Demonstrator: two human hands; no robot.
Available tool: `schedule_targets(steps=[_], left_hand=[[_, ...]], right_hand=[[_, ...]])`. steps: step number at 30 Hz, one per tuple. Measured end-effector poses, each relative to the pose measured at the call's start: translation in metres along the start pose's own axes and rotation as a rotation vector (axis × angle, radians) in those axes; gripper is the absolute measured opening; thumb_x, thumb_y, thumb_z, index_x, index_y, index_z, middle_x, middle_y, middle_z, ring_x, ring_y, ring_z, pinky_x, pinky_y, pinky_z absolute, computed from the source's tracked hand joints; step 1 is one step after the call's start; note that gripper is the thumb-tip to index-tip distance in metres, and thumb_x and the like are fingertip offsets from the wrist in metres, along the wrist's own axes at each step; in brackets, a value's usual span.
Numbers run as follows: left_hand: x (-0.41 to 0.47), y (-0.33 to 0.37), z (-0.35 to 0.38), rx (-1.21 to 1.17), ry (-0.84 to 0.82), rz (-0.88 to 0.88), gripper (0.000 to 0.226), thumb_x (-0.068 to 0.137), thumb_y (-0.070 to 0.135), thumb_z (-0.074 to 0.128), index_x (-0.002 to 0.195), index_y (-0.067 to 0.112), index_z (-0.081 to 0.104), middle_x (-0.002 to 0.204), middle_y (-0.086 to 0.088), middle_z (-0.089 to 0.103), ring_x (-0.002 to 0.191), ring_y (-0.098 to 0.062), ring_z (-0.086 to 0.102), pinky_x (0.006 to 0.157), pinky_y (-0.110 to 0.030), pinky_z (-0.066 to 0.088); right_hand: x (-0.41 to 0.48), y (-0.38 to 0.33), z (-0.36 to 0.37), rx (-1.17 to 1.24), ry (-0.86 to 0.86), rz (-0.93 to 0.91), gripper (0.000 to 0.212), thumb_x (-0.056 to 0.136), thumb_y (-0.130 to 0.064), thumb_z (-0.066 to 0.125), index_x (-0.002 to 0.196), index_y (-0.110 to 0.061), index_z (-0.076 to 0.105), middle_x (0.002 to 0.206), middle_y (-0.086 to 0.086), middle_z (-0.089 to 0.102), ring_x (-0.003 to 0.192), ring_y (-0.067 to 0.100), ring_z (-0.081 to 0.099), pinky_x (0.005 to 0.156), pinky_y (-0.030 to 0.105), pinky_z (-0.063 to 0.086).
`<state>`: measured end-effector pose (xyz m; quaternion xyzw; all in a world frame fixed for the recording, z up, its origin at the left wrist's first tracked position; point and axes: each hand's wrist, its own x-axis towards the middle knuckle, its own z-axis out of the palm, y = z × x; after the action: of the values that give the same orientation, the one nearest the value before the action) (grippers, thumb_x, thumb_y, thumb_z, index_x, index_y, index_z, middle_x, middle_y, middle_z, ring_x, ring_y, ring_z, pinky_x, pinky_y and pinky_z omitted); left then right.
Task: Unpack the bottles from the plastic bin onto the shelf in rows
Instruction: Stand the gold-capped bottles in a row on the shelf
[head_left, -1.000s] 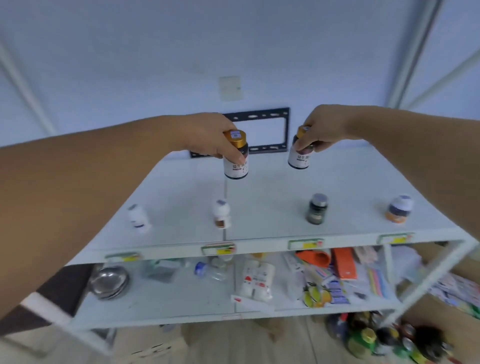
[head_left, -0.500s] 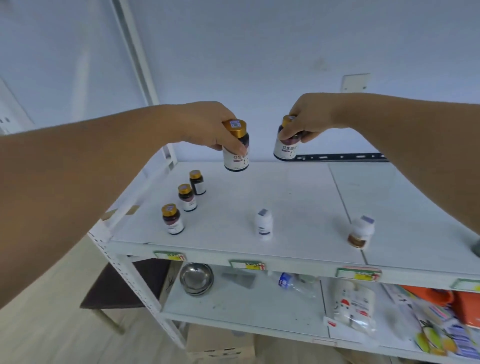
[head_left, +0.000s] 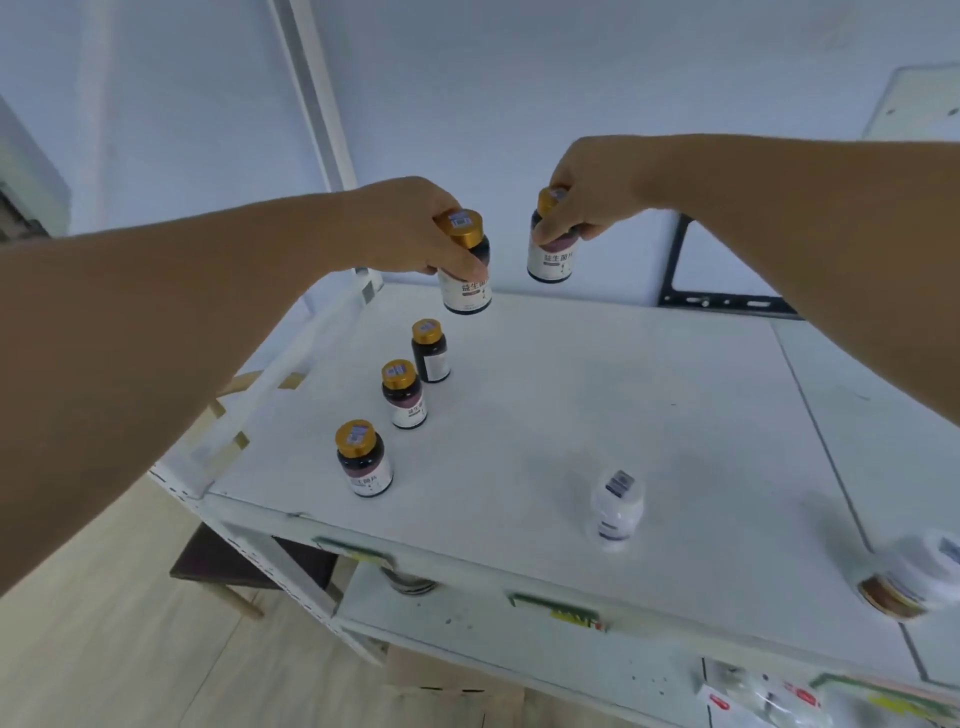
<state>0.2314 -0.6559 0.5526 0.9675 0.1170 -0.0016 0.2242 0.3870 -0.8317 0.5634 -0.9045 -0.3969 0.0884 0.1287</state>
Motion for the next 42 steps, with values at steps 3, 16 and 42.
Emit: schedule_targets(steps=[3,16,42], left_hand=[[0.027,-0.019,0.009,-0.005,0.034,-0.009,0.026,0.073,0.048,0.079,0.084,0.029,0.065,0.085,0.005,0.066,0.076,-0.011,0.061,0.062,-0.024,0.040],[0.146,-0.112,0.056,0.063,-0.113,0.010,0.041,0.073,0.050,0.078,0.101,0.021,0.065,0.092,-0.001,0.066,0.081,-0.016,0.060,0.067,-0.030,0.048],[0.198,-0.184,0.118,-0.107,-0.269,0.093,0.037,0.075,0.042,0.082,0.102,0.032,0.058,0.084,0.018,0.060,0.076,-0.006,0.057,0.060,-0.017,0.037]], right_hand=[[0.042,0.000,0.014,0.017,-0.012,-0.014,0.037,0.072,-0.049,0.076,0.074,-0.013,0.066,0.078,0.003,0.074,0.069,0.016,0.072,0.059,0.024,0.044],[0.164,0.013,0.091,0.110,-0.057,0.125,0.037,0.074,-0.042,0.076,0.068,-0.013,0.053,0.072,0.003,0.063,0.064,0.017,0.065,0.053,0.024,0.040],[0.253,-0.010,0.179,0.036,-0.102,0.208,0.037,0.081,-0.031,0.072,0.069,-0.012,0.042,0.066,0.002,0.037,0.058,0.018,0.037,0.051,0.026,0.029]])
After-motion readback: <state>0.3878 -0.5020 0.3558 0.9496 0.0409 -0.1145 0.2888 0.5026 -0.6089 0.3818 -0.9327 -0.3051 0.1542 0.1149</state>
